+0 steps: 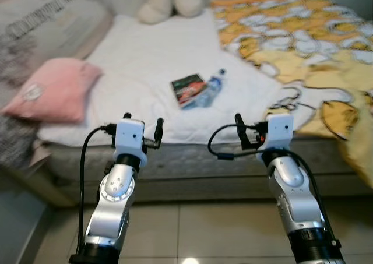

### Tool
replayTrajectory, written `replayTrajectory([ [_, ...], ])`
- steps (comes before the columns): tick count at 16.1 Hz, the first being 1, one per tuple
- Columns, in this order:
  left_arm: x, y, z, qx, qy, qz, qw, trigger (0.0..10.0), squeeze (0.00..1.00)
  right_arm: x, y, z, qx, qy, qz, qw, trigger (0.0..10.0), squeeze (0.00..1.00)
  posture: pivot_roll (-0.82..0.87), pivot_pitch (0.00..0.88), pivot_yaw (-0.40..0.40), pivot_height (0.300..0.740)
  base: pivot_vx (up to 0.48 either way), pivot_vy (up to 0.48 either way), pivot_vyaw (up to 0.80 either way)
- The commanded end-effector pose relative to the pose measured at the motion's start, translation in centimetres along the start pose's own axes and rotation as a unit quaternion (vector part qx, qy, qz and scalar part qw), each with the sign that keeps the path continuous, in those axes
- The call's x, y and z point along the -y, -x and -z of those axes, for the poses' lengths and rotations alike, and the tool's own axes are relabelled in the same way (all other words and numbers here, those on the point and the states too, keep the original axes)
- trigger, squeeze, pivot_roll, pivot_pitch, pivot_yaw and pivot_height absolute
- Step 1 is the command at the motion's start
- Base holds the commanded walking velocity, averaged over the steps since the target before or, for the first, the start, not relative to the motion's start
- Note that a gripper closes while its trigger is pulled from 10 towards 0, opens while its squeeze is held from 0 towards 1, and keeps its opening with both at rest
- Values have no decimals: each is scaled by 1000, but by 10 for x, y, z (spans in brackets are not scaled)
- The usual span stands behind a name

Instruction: Clean up the room

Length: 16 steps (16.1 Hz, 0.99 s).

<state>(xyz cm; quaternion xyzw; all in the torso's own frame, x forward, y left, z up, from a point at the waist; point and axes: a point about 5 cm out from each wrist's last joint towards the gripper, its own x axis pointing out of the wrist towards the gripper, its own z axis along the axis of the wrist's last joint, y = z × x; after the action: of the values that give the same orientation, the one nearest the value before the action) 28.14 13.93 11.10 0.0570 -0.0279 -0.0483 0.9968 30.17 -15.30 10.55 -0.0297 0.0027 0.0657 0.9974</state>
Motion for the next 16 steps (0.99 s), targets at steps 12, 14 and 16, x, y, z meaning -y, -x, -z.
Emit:
replayTrajectory([
  [12,-11,-3,5,-31,94,-70,993,10000,0,1,-4,-5,13,-9,9,1000,10000,0,-127,0,116,740,480,0,0],
  [14,-6,-3,10,-49,139,-70,987,10000,0,8,-6,-4,8,-47,31,998,10000,0,-126,0,111,740,480,0,0],
  [16,2,-7,7,-49,122,-44,990,10000,0,11,-10,-6,11,-48,30,998,10000,0,-126,0,111,740,240,0,0],
])
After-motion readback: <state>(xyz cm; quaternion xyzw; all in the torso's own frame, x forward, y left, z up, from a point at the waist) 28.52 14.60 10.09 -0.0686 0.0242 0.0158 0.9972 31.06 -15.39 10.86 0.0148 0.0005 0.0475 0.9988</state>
